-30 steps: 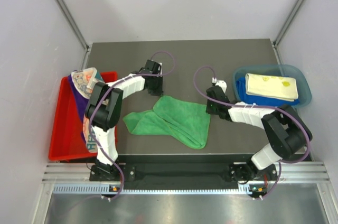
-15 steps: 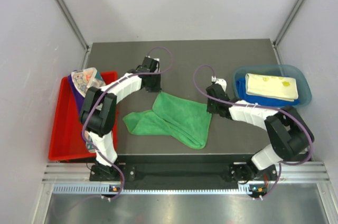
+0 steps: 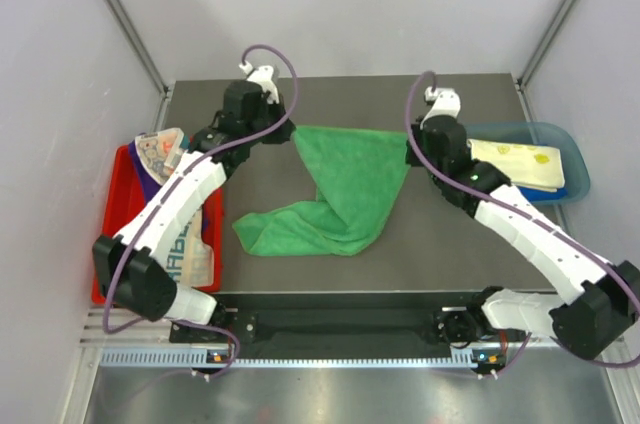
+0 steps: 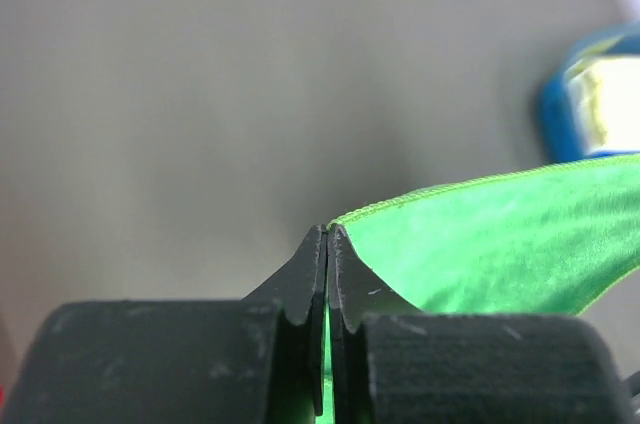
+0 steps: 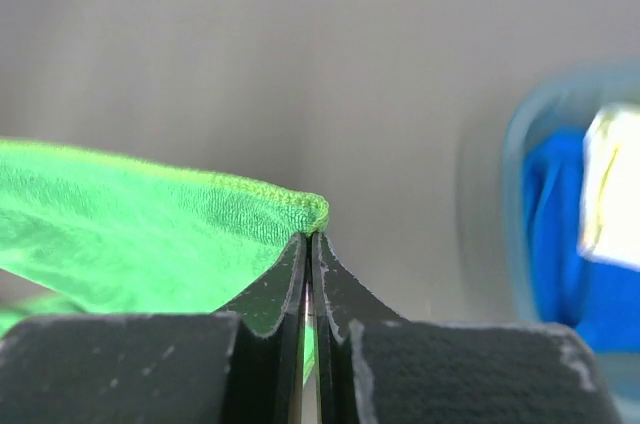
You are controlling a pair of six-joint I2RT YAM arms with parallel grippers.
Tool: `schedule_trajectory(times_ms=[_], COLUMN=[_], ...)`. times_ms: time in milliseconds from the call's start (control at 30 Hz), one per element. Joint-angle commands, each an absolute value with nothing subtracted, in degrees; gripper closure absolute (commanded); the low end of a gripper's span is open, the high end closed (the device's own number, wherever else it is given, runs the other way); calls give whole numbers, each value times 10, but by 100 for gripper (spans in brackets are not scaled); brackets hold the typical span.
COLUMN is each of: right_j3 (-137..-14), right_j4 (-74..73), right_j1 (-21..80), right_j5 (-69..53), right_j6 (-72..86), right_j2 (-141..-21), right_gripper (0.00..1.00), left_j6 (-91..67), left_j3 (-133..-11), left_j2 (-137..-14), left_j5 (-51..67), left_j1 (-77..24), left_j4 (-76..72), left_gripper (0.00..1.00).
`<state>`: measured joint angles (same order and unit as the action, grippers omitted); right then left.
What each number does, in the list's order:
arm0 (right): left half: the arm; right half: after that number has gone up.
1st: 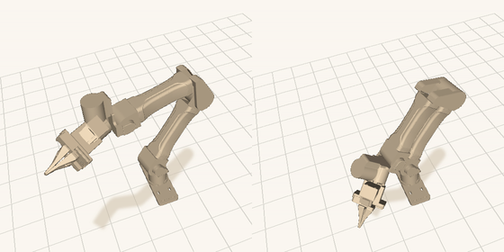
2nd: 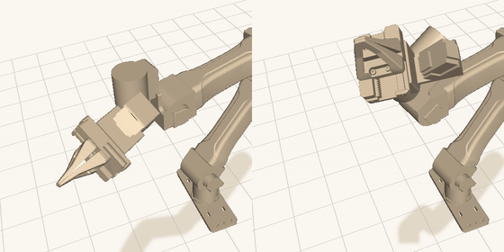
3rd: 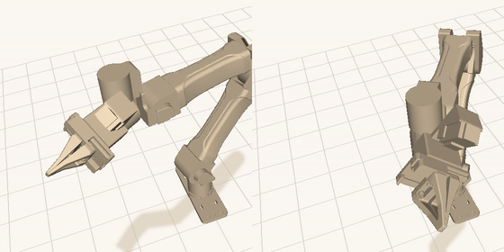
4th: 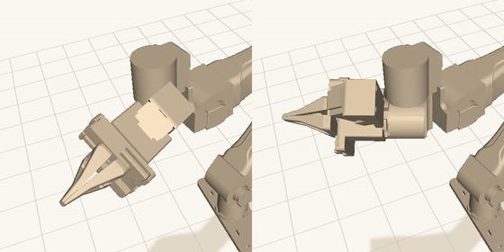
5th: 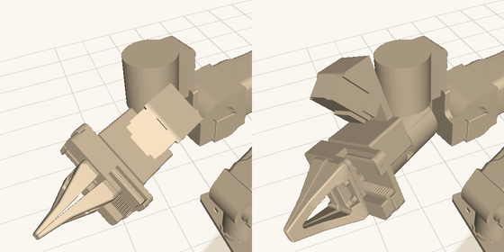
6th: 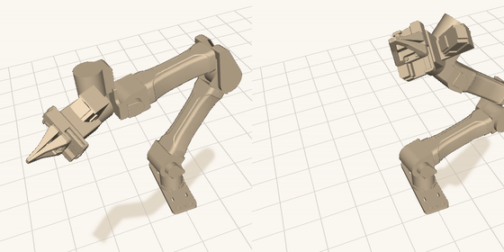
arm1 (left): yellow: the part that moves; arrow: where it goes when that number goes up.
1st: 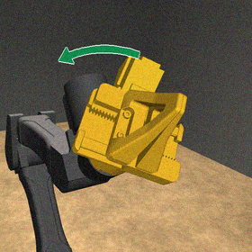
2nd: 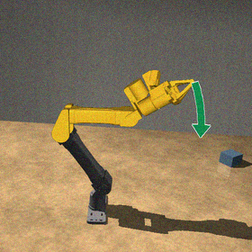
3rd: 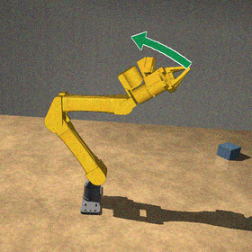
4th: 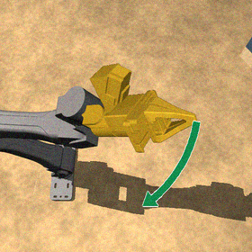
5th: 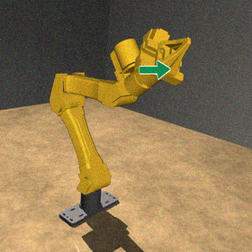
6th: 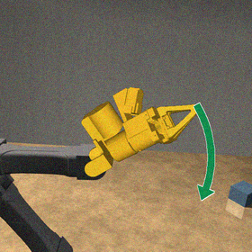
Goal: Fold and stack the towels
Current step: Flatten out the crumpled towel
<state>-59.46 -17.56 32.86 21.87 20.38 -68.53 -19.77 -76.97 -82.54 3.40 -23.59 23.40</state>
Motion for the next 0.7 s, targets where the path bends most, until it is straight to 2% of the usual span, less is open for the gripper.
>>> schedule_trajectory(times_ms=[0,400,667], right_j3=[-684,-887,-942], right_j4=[-197,-229,-238], right_j1=[334,334,335], right_j5=[250,218,156], right_j6=[141,62,48], right_j2=[-646,-620,-591], right_gripper=[100,100,100], left_j6=[-170,-156,-163], left_j3=[-838,-1033,-1075], left_j2=[-771,-738,-718], left_j5=[33,61,121], left_j1=[-236,-237,-241], left_j4=[210,235,217], left_gripper=[100,100,100])
